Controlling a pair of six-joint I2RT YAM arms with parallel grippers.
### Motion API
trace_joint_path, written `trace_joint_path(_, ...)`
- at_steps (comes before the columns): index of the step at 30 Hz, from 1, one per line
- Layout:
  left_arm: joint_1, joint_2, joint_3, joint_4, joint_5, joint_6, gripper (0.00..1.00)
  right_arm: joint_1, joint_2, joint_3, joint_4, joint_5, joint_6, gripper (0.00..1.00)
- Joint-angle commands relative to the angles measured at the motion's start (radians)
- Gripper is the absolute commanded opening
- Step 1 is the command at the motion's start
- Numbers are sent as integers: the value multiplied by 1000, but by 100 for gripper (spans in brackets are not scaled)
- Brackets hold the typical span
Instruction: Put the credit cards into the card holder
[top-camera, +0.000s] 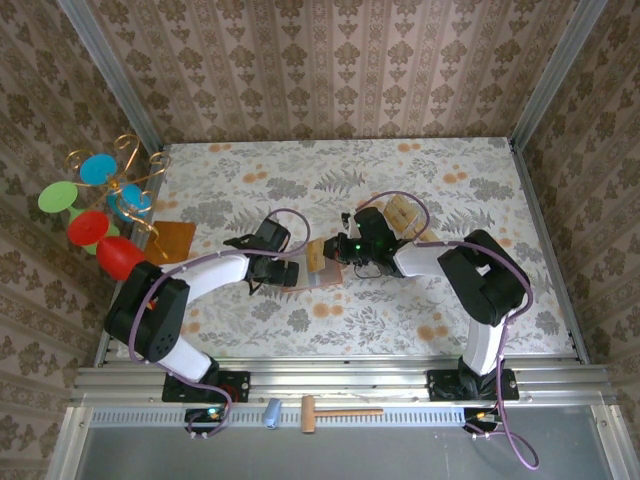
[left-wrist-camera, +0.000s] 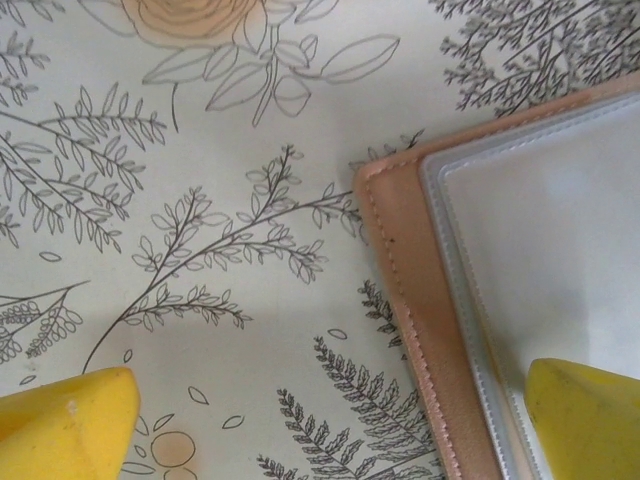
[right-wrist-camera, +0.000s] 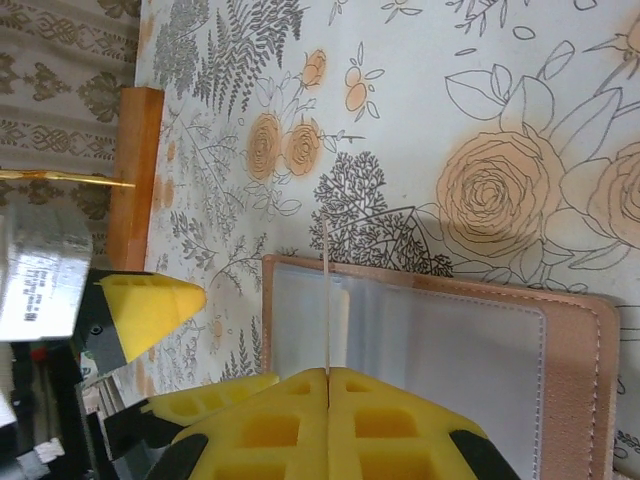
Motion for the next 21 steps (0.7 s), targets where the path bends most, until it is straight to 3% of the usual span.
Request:
trace_joint_path(1, 10, -14, -23, -17, -18, -10, 100, -3, 17, -2, 44, -20, 15, 0)
trace_joint_path(21, 24, -18, -41, -17, -23, -12, 100, -13, 61, -55, 190, -34, 27, 0)
